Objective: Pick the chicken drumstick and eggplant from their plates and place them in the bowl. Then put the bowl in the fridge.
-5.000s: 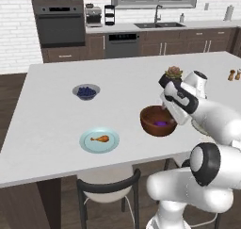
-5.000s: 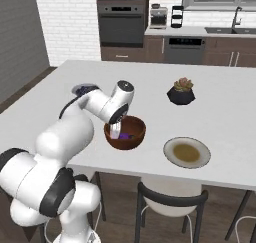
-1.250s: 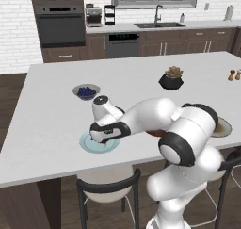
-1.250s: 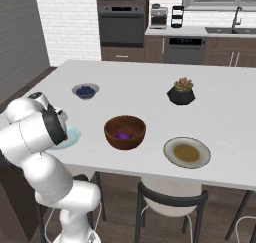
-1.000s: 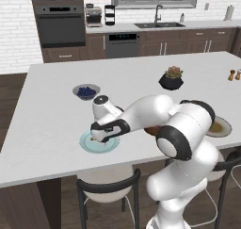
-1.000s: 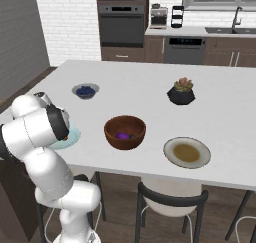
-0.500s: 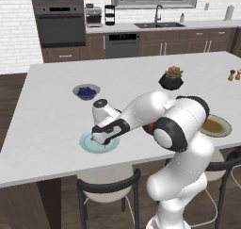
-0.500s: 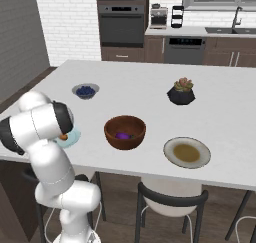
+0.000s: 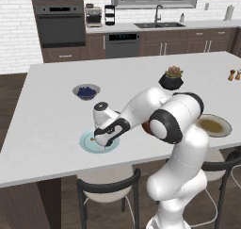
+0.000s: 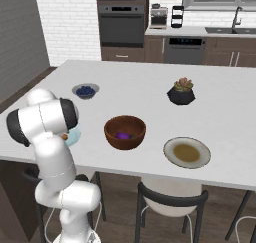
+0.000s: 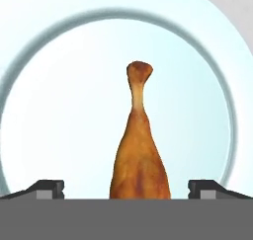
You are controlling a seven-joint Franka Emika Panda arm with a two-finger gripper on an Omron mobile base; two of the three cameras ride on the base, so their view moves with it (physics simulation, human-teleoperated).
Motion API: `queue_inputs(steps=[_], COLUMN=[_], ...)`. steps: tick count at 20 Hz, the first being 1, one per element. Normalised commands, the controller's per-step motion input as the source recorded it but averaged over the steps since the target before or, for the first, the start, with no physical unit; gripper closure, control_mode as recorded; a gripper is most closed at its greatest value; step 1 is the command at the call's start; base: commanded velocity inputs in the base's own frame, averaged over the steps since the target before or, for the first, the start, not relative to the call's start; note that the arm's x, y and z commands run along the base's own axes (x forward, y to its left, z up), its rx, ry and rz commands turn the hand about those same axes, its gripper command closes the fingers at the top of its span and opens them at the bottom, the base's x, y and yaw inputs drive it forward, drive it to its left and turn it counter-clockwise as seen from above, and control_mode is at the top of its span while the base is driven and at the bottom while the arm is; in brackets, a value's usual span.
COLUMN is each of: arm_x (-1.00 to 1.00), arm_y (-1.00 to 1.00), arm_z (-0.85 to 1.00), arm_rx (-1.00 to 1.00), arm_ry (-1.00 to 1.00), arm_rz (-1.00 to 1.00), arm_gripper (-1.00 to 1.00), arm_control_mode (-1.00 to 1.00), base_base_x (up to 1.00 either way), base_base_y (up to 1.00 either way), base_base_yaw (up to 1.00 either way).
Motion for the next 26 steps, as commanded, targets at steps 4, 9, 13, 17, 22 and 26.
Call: queue_inputs(steps=[4, 9, 13, 17, 22, 26], arm_x=[0.23, 0.09, 0.01, 0.00, -0.68, -0.98], arm_y=[0.06, 0.08, 0.05, 0.01, -0.24, -0.70], arm_z=[-0.18, -0.22, -0.14, -0.08, 0.70, 1.00], arm_rx=[0.00, 0.00, 0.00, 0.00, 0.00, 0.00], arm_ry=[0.00, 0.00, 0.00, 0.00, 0.00, -0.03], arm_rz=[0.00, 0.00, 0.00, 0.00, 0.00, 0.00], arm_gripper=[-1.00, 1.00, 1.00, 1.00, 1.00, 1.00], arm_control_mode=[-1.00, -1.00, -1.00, -1.00, -1.00, -1.00], base_base_x=[0.00, 0.00, 0.00, 0.00, 0.00, 0.00], base_base_y=[0.00, 0.00, 0.00, 0.00, 0.00, 0.00], base_base_yaw=[0.00, 0.00, 0.00, 0.00, 0.00, 0.00])
